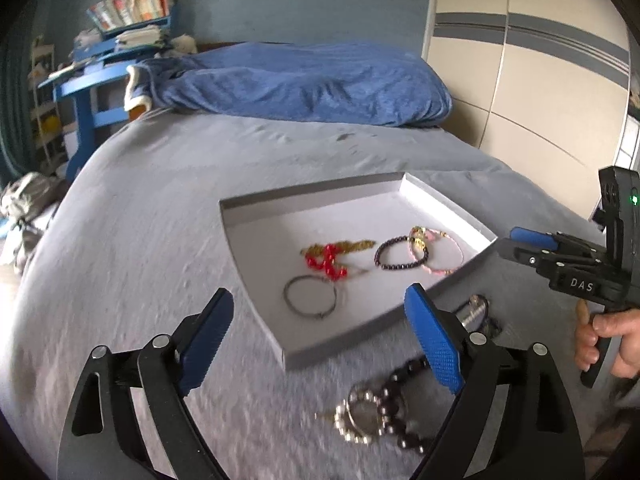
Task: Organize jewelry
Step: 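Withdraw both open grippers from the tray toward the remaining bracelets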
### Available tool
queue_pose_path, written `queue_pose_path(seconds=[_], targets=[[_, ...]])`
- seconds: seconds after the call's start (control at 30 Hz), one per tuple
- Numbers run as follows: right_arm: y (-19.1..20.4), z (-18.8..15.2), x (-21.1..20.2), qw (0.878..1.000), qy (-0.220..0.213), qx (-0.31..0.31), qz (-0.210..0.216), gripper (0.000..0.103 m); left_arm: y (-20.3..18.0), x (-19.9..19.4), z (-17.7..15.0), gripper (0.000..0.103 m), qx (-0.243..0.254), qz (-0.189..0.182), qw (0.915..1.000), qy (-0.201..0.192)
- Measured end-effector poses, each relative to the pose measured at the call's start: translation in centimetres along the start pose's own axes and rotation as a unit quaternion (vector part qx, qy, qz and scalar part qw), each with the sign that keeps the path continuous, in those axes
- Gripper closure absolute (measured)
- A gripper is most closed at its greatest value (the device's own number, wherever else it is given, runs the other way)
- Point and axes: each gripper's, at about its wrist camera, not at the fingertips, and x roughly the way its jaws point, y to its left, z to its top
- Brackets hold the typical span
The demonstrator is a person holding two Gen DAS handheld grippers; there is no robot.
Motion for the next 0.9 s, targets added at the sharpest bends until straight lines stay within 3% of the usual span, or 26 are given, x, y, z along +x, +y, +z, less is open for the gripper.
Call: queue_pose_path(seconds=[0.13,0.43,0.8,0.9], targets=[[-0.4,-1.3,-1.1,1.0,0.001,0.005,-0.004,0.039,0.1,-0.9,-1.5,0.016,-0.01,-0.003,0.9999,0.008],[-1.1,-5.0,-2.2,0.999,0.026,0.027,-0.005,0.038,-0.2,-2.1,-5.4,0.016,-0.015,-0.006,0.9992,0.036],[-0.6,-6.5,-1.8,0.999,0.046,0.016,-0.015,0.033,-1.7,-1.9,-6.3,0.016,0.011,-0.024,0.9983,0.053],[-0.7,-6.4,-1.4,0.998,0.052,0.016,-0.017,0.033,-2.4,-1.8,-6.3,0.02,0.024,-0.038,0.9976,0.054]])
